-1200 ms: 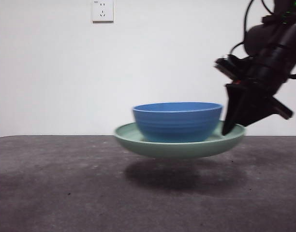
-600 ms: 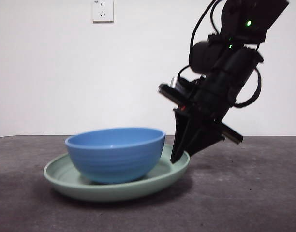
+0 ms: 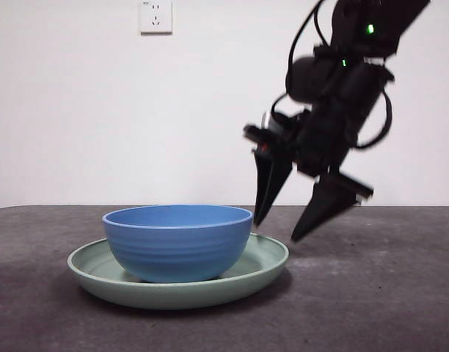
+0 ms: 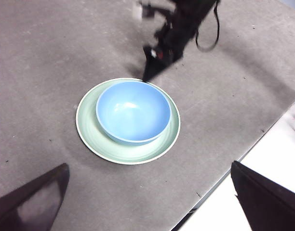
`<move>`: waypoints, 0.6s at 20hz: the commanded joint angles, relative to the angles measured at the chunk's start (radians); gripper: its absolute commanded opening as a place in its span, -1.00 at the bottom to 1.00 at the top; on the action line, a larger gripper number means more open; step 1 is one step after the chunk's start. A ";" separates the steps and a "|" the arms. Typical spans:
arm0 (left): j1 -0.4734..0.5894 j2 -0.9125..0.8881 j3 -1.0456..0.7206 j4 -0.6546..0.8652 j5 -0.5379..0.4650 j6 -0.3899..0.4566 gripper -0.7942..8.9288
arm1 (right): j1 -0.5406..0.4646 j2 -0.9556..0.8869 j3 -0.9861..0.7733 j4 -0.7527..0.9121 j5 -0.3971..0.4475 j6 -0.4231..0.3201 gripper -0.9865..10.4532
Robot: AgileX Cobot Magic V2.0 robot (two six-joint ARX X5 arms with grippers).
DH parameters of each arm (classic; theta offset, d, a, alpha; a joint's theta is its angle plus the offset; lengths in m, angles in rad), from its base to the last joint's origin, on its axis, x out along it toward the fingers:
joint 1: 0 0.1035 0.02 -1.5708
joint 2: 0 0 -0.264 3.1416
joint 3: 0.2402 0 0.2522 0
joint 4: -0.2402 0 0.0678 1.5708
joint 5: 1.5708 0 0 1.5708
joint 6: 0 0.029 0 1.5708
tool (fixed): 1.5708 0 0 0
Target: Pick up the blue bowl, put it on the green plate, put it on desk
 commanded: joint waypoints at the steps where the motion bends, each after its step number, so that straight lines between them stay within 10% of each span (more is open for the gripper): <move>1: -0.005 0.003 0.014 0.012 -0.001 0.003 0.56 | -0.002 -0.037 0.103 -0.087 0.093 -0.022 -0.21; 3: -0.005 0.003 0.014 0.012 -0.001 0.005 0.56 | -0.003 -0.079 0.176 -0.185 0.172 -0.051 0.05; 12: -0.005 0.003 0.014 0.011 0.000 0.005 0.56 | 0.000 -0.444 0.222 -0.536 0.383 -0.123 0.08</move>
